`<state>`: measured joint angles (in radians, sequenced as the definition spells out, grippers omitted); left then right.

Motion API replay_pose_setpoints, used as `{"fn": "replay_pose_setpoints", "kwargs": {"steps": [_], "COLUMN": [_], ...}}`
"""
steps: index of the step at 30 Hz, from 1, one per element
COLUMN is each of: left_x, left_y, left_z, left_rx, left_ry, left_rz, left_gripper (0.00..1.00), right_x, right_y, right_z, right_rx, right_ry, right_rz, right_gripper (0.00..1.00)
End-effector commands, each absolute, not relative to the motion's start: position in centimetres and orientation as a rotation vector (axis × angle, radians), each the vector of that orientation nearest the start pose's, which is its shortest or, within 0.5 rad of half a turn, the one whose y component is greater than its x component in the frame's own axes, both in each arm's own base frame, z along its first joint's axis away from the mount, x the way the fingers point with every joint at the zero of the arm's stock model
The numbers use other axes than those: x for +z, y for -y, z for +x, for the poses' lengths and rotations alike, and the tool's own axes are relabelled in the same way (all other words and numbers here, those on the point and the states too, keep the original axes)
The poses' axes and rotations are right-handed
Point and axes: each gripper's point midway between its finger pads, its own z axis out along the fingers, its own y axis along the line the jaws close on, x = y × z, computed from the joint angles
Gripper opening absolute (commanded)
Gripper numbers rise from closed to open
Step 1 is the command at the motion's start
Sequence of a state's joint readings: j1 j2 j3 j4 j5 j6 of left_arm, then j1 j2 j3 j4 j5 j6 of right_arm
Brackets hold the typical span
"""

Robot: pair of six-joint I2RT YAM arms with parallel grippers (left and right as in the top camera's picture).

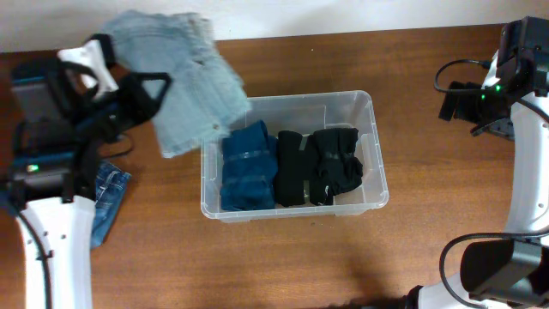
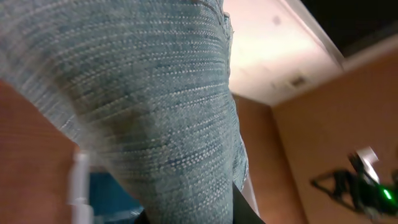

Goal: Pack container
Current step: 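Lift the light-blue jeans and carry them right into the box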

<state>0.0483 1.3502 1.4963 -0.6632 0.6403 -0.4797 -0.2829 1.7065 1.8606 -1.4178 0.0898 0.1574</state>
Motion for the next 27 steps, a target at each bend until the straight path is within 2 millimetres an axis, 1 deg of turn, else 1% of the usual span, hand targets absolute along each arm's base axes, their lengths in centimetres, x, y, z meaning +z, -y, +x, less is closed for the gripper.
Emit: {"fn": "replay_pose_setpoints", "kwargs": {"steps": [1,8,12,15,17,21,24,27], "left_x": [39.1,38.5,37.4,36.6,35.8,33.4,31.6,30.4], "left_y": [11.5,16.6,19.7,22.4,24.0,26.8,28.8,30.6], "left_z": [37.1,36.0,35.8,36.0,36.2,37.0,37.3,37.2], "left_rx": [-0.995,-0.996,-1.000,-1.053,-1.094,-1.143,-1.174,-1.224], "left_ry": [-2.046,-2.088,-2.128,-2.150,-2.174,-2.237,-2.274,-2.305], "left_rz": [-0.041,0.010,0.006,0.007,-0.006,-0.025,0.003,0.027], "left_gripper": [0.01,0.00,0.01,0.01,0.01,0.00,0.00,0.01], "right_x": [23.9,23.9,23.9,23.9,23.9,23.9,23.9,23.9], "right_y": [12.0,12.0,12.0,12.0,12.0,12.0,12.0,12.0], "right_z": [34.3,34.3,34.3,34.3,34.3,34.3,34.3,34.3], "right_rx": [-0.173,-0.172,-0.172,-0.172,-0.173,-0.172,-0.173,-0.172], "right_ry": [-2.758,-2.758,-2.758,-2.758,-2.758,-2.758,-2.758,-2.758], "right_rz": [0.656,0.657,0.657,0.657,0.656,0.657,0.656,0.657], "right_gripper": [0.99,0.99,0.98,0.98,0.98,0.98,0.98,0.98]}}
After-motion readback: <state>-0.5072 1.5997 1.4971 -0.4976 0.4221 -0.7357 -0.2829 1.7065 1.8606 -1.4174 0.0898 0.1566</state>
